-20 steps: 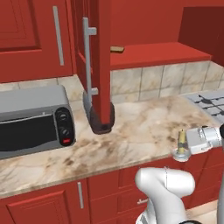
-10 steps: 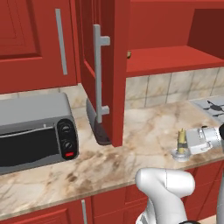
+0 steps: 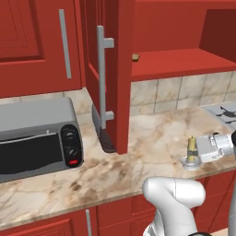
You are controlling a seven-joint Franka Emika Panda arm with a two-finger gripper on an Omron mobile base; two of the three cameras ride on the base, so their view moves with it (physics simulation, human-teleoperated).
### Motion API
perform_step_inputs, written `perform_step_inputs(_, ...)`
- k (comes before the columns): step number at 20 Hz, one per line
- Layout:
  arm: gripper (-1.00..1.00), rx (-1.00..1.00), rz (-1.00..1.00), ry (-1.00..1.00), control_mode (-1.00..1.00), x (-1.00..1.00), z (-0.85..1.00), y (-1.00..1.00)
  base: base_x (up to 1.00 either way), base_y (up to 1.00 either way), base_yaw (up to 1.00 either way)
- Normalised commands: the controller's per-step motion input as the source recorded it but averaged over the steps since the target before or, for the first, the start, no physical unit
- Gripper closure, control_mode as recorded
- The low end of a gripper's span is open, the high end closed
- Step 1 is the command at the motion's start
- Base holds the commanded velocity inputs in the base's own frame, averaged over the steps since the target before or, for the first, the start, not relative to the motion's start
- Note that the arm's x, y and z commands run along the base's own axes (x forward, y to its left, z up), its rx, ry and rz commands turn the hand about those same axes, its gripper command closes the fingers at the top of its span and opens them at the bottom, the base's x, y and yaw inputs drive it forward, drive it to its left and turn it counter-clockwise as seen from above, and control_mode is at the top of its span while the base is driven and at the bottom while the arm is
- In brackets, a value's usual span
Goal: Pick the candle and candle from the dining table and place them in the open cabinet. Close the cabinet after placing the objects.
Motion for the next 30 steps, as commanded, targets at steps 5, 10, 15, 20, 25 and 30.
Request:
perform_step_inputs(5, 1.00, 0.00, 0.00, 0.00, 1.00, 0.00, 0.00, 0.00, 0.41, -0.25, 0.03)
perform_step_inputs(10, 1.00, 0.00, 0.00, 0.00, 1.00, 0.00, 0.00, 0.00, 0.42, -0.26, 0.06)
perform_step_inputs(15, 1.00, 0.00, 0.00, 0.00, 1.00, 0.00, 0.00, 0.00, 0.27, -0.31, 0.04)
perform_step_inputs(20, 1.00, 0.00, 0.00, 0.00, 1.00, 0.00, 0.00, 0.00, 0.23, -0.22, 0.00)
perform_step_inputs(25, 1.00, 0.00, 0.00, 0.00, 1.00, 0.00, 0.00, 0.00, 0.17, -0.10, 0.00)
perform_step_inputs(30, 1.00, 0.00, 0.00, 0.00, 1.00, 0.00, 0.00, 0.00, 0.07, -0.02, 0.00)
